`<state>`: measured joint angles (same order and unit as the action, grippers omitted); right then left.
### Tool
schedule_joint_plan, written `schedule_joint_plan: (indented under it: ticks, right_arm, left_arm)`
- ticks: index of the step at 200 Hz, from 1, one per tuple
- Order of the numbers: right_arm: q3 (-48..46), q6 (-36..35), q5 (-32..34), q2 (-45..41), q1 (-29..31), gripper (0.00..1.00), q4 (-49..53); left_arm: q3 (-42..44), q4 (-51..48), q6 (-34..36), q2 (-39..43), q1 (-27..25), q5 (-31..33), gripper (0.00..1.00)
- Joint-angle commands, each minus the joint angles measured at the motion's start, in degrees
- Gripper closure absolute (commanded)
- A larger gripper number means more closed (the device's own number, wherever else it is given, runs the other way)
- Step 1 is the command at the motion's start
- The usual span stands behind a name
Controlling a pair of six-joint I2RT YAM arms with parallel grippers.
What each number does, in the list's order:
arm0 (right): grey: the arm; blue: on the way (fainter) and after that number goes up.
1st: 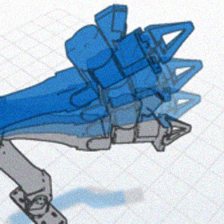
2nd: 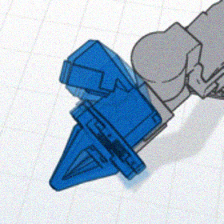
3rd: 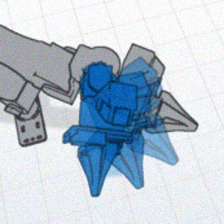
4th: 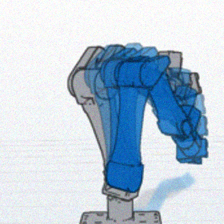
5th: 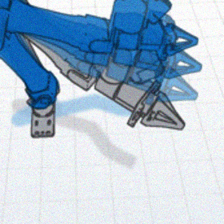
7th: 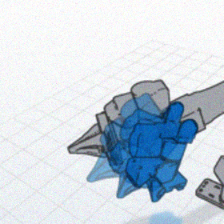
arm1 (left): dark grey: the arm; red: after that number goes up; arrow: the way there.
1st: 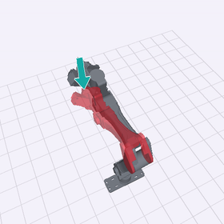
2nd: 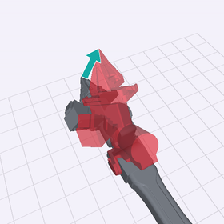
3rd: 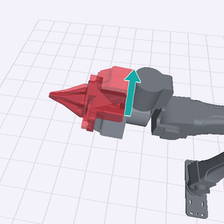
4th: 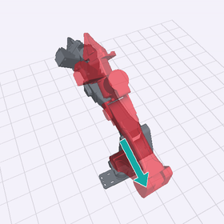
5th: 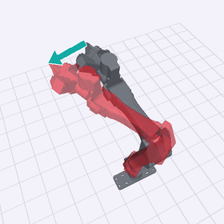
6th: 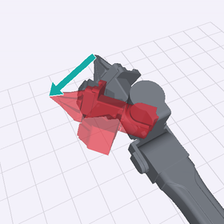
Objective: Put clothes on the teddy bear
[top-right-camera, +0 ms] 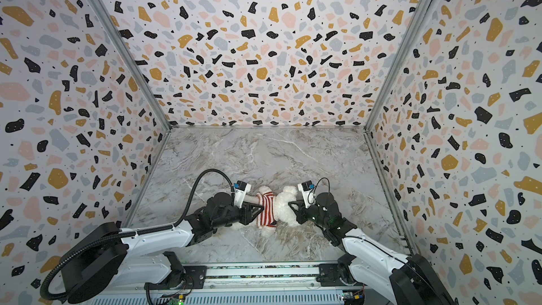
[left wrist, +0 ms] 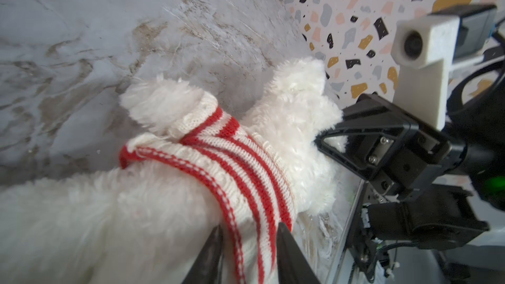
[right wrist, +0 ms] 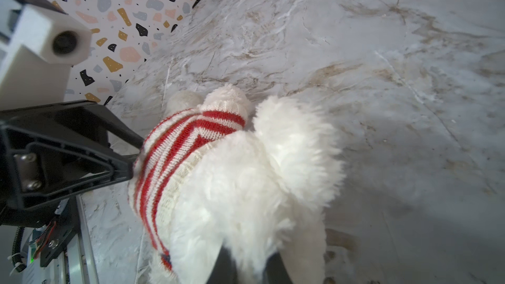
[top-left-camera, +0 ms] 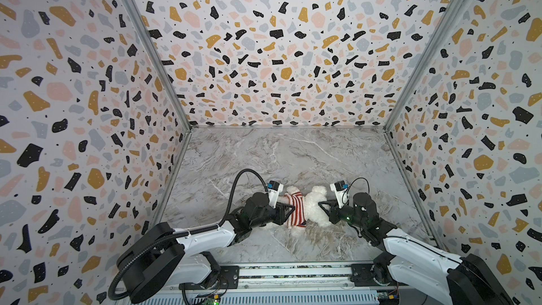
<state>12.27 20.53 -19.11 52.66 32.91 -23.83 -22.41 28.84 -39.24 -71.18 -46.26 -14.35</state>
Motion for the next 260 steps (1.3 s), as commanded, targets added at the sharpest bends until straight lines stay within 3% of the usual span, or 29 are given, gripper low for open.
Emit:
schedule_joint_plan:
  ticks: [1,42,82,137,205,260]
  right_arm:
    - [-0.89,-3.32,5.25,-5.14,2.49,1.00,-4.29]
    - [-3.54,-6.06,10.61,-10.97,4.53,1.00,-10.69]
    - [-3.90,-9.91,10.46,-11.23,5.31,1.00,-11.80]
    - [-5.18,-10.05,10.73,-12.94,5.44,1.00,-12.79]
    - [-4.75,-10.19,12.27,-13.54,5.45,1.00,-11.16]
    - [-4.87,-8.75,16.28,-16.25,5.40,1.00,-7.19]
  left_arm:
    - [0.20,4.15,-3.68,1.37,1.33,-3.24,0.64]
    - [-0.95,5.00,-4.96,2.95,2.22,-4.03,0.66]
    - [-2.62,5.74,-5.14,2.59,2.81,-4.13,0.71]
    - [-3.33,10.78,-7.69,-0.87,3.50,-4.41,0.75]
    - [-2.50,9.21,-7.83,-0.53,4.28,-3.65,1.00]
    - [1.97,8.95,-10.28,2.12,8.54,-1.02,1.00]
